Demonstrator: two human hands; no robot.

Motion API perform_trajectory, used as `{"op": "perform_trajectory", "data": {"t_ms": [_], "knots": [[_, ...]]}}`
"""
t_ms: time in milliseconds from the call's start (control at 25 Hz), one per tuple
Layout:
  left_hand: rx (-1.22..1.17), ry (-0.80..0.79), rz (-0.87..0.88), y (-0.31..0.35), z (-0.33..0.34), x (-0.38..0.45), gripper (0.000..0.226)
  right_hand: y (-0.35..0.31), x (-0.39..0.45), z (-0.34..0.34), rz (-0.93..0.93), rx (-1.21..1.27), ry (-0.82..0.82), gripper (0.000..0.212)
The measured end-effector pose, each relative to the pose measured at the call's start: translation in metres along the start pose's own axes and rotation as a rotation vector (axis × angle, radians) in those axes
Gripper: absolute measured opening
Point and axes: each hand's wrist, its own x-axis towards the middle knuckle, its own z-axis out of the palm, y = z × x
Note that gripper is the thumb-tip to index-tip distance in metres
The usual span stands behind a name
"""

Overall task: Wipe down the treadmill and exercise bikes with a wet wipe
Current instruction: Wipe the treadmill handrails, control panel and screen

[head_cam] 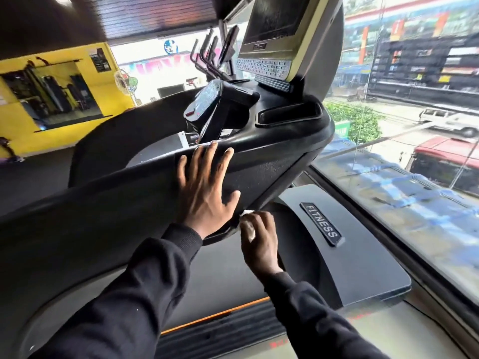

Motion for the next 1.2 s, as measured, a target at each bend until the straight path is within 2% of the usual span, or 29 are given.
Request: {"op": "perform_trajectory", "data": {"t_ms": [120, 160, 280, 320, 360, 440, 480, 560, 640, 680, 800, 880, 1000, 1080, 1200], "knots": [[-0.04, 0.015, -0.013, -0.009, -0.007, -0.002, 0.08, -0.002, 0.013, -0.008, 0.268, 0.039, 0.171, 0.023], [-0.024, 0.022, -0.035, -0.013, -0.009, -0.002, 0.078, -0.01, 0.011, -0.006, 0.251, 0.029, 0.152, 0.027], [0.01, 0.002, -0.047, -0.027, -0.013, -0.002, 0.08, -0.033, -0.018, 0.007, -0.047, -0.032, -0.093, 0.013], [0.012, -0.004, -0.026, -0.031, -0.014, -0.004, 0.082, -0.032, -0.018, 0.008, -0.042, -0.02, -0.113, 0.011], [0.016, -0.012, -0.004, -0.034, -0.014, -0.006, 0.085, -0.027, -0.011, 0.008, 0.036, -0.013, -0.066, 0.011], [0.027, -0.038, 0.015, -0.039, -0.015, -0.009, 0.092, -0.025, 0.009, 0.004, 0.277, 0.011, 0.13, 0.006], [0.03, -0.048, 0.008, -0.039, -0.016, -0.01, 0.095, -0.027, 0.013, 0.003, 0.316, 0.004, 0.168, 0.004], [0.033, -0.068, -0.016, -0.037, -0.016, -0.011, 0.097, -0.038, 0.006, 0.008, 0.178, -0.076, 0.078, 0.018], [0.022, -0.069, -0.026, -0.035, -0.018, -0.01, 0.096, -0.041, -0.005, 0.006, -0.03, -0.125, -0.043, 0.019], [0.01, -0.055, -0.027, -0.035, -0.018, -0.008, 0.093, -0.037, 0.001, -0.001, -0.057, -0.129, -0.034, 0.017], [-0.008, -0.019, -0.028, -0.037, -0.015, 0.0, 0.085, -0.025, 0.055, -0.027, 0.083, -0.111, 0.26, 0.013], [0.016, -0.022, -0.032, -0.034, -0.012, 0.002, 0.085, -0.032, 0.076, -0.029, 0.091, -0.104, 0.328, 0.024], [0.03, -0.013, -0.038, -0.031, -0.009, 0.001, 0.084, -0.032, 0.047, -0.014, -0.12, -0.171, 0.092, 0.028], [0.025, -0.002, -0.032, -0.032, -0.008, 0.001, 0.083, -0.019, 0.05, -0.026, -0.212, -0.209, 0.041, 0.028], [0.014, 0.013, -0.048, -0.031, -0.007, 0.003, 0.082, -0.016, 0.086, -0.037, -0.004, -0.181, 0.348, 0.029]]}}
